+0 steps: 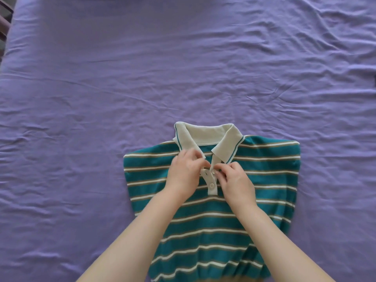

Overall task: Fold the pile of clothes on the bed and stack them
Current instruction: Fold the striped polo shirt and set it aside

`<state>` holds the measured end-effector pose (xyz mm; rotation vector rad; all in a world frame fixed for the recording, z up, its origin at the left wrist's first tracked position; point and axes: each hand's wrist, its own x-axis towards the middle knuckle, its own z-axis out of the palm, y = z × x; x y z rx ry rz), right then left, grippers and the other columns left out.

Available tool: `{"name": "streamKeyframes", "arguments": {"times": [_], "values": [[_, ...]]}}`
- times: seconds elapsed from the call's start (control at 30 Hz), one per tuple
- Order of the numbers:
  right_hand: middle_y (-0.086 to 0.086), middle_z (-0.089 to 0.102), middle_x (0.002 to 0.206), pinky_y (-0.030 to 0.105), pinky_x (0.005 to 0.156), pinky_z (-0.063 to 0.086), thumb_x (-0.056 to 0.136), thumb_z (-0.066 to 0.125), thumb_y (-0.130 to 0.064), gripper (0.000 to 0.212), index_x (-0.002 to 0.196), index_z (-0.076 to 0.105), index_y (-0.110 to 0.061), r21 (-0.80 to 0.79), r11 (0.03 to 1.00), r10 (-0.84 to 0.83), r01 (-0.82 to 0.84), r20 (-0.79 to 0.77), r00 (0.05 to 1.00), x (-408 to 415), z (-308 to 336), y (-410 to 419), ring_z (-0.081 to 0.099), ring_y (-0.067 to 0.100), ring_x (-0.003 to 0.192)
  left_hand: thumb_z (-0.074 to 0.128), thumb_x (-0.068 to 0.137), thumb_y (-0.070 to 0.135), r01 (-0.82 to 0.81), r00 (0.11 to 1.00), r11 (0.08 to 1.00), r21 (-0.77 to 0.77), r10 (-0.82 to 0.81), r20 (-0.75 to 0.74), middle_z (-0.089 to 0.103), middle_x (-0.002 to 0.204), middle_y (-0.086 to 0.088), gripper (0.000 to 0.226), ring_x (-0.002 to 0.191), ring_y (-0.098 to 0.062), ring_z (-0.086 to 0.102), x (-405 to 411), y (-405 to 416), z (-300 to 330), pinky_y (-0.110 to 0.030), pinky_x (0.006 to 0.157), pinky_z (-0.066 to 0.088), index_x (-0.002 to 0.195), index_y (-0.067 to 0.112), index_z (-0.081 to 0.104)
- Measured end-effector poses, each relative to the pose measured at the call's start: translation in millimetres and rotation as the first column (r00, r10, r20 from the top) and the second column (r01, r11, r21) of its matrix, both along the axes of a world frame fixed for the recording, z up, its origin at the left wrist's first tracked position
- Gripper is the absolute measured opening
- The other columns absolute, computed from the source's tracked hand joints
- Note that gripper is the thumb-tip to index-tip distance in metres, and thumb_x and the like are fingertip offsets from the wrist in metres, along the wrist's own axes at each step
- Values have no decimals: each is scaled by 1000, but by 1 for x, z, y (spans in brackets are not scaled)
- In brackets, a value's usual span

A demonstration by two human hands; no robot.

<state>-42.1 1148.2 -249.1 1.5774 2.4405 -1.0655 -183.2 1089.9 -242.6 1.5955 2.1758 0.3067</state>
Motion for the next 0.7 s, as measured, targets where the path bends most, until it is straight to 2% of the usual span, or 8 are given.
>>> {"name": "streamKeyframes", "arguments": {"times": [0.07, 0.13, 0.2, 0.3, 0.4, 0.53, 0.63, 0.7], "values": [[-3, 55, 104, 31, 65, 51, 96, 50, -36, 25, 114, 62, -24, 25, 998, 53, -53, 18, 998, 0, -1, 1, 54, 14, 84, 57, 92, 11, 169, 985, 979, -117, -172, -20, 56, 125, 11, 36, 112, -20, 43, -13, 15, 2, -33, 87, 34, 119, 34, 65], [-4, 56, 104, 24, 59, 43, 95, 52, -35, 20, 108, 62, -23, 44, 995, 88, -90, 46, 995, -1, -3, 2, 50, 12, 80, 52, 95, 18, 337, 937, 913, -231, -350, -14, 53, 128, 15, 35, 116, -19, 37, -22, 27, 6, -34, 88, 31, 122, 40, 60], [-4, 55, 103, 22, 56, 35, 96, 52, -33, 16, 104, 61, -22, 51, 994, 93, -96, 67, 993, -2, -4, 4, 47, 11, 77, 53, 94, 27, 448, 876, 844, -294, -480, -44, 52, 124, 12, 27, 113, -21, 36, -24, 34, 9, -31, 82, 27, 117, 41, 61], [-4, 55, 102, 24, 57, 36, 96, 51, -33, 17, 103, 61, -21, 62, 992, 103, -108, 86, 991, -3, -3, 6, 46, 12, 77, 56, 92, 35, 527, 805, 772, -356, -588, -83, 48, 117, 6, 15, 109, -22, 36, -22, 36, 12, -30, 78, 25, 104, 39, 65], [-5, 55, 101, 22, 55, 35, 96, 51, -32, 16, 101, 61, -21, 78, 988, 123, -130, 94, 988, -3, -2, 7, 46, 13, 76, 53, 94, 30, 539, 788, 766, -351, -606, -110, 48, 120, 6, 15, 107, -21, 37, -24, 35, 9, -30, 77, 26, 105, 36, 61], [-5, 55, 102, 17, 49, 21, 97, 51, -31, 14, 101, 61, -21, 61, 986, 146, -153, 106, 984, -4, -1, 9, 42, 12, 74, 52, 94, 25, 570, 765, 718, -400, -641, -62, 50, 121, 0, 31, 105, -22, 50, -27, 35, 10, -32, 80, 35, 126, 28, 51], [-6, 55, 103, 20, 56, 32, 96, 52, -31, 15, 102, 61, -22, 50, 988, 142, -148, 100, 985, -3, -2, 9, 44, 11, 76, 56, 93, 19, 537, 778, 708, -459, -626, -53, 52, 108, -5, 30, 96, -25, 56, -29, 35, 13, -34, 69, 40, 122, 19, 50], [-6, 55, 102, 24, 59, 38, 96, 52, -33, 15, 101, 61, -22, 25, 991, 130, -132, 83, 988, -3, -2, 10, 48, 12, 78, 54, 94, 19, 468, 844, 779, -417, -534, -51, 50, 108, -3, 21, 93, -25, 56, -34, 37, 16, -36, 64, 44, 115, 19, 53]]}}
